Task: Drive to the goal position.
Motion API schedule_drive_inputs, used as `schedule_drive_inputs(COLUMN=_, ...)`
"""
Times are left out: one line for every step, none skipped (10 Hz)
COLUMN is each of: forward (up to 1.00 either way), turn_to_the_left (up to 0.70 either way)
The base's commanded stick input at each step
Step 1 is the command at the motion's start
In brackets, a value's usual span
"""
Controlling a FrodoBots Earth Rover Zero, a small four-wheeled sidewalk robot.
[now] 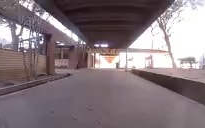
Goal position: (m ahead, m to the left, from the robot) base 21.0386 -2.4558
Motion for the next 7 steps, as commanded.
schedule_drive_inputs(forward=0.7, turn_to_the_left=0.0)
schedule_drive_inputs(forward=0.7, turn_to_the_left=0.0)
schedule_drive_inputs(forward=0.7, turn_to_the_left=0.0)
schedule_drive_inputs(forward=0.7, turn_to_the_left=0.0)
schedule_drive_inputs(forward=0.7, turn_to_the_left=0.0)
schedule_drive_inputs(forward=0.7, turn_to_the_left=0.0)
schedule_drive_inputs(forward=0.7, turn_to_the_left=0.0)
